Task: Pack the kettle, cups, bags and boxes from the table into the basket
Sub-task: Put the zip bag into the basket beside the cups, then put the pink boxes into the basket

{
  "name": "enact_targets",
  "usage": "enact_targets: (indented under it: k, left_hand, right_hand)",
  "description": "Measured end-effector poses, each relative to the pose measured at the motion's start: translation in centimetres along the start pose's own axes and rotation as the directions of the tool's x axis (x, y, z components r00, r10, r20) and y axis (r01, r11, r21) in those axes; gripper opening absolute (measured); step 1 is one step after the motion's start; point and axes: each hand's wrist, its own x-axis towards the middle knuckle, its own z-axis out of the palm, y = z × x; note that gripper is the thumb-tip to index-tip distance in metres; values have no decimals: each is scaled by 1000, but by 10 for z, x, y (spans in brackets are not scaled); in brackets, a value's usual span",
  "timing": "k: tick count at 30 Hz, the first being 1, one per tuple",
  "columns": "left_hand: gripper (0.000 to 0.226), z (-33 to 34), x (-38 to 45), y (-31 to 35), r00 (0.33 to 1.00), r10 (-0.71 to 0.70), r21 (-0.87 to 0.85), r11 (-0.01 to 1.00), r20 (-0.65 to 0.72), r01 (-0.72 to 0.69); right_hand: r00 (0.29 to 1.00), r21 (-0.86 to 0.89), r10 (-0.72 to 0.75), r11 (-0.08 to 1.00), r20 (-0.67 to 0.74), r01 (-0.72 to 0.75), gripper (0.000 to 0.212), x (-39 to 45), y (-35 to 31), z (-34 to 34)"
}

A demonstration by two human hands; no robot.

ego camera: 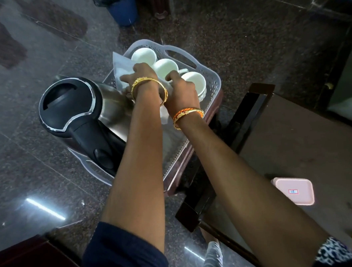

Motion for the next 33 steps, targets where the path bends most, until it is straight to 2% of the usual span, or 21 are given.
enact_targets:
  k: [1,3,6,10,13,17,20,23,26,29,33]
  left_hand:
    - [47,-2,-6,-1,997,23,-22,999,-69,-25]
    - [46,-6,-26,-6,975,153,-34,986,-163,-161]
    - [31,-9,-57,-26,891,399,24,914,-216,-404]
    - [24,-7,-100,-65,710,689,98,724,-146,-683]
    - [24,4,-137,-99,660,750,10,661,-35,-750]
    - [33,27,-197,-158,645,733,-22,664,216,-747]
    - [29,44,-239,-209,599,688,105,617,409,-780]
    - [19,59,-275,-255,547,642,191,539,537,-820]
    - [15,70,-311,-290,515,572,227,499,639,-836]
    - [11,78,-352,-323,452,437,228,474,778,-851]
    - [13,104,-421,-363,366,145,259,479,919,-839]
  right_hand:
    - [1000,4,-7,1000,-11,7,27,-2,3,-3]
    - [997,39,-39,998,-64,42,26,-9,7,-10]
    - [974,142,-43,987,-222,76,22,-26,19,-24]
    - [861,183,-20,974,-509,130,36,-56,51,-46]
    - [767,201,59,975,-639,92,43,-89,86,-65]
    - [663,249,235,966,-711,-75,41,-147,146,-94]
    - [588,248,369,928,-720,-279,44,-190,195,-114]
    - [561,291,424,903,-710,-315,42,-236,238,-131]
    - [495,308,491,860,-717,-407,40,-282,271,-153]
    - [384,380,586,784,-713,-491,37,-331,302,-180]
    - [158,484,656,677,-738,-554,19,-397,346,-232]
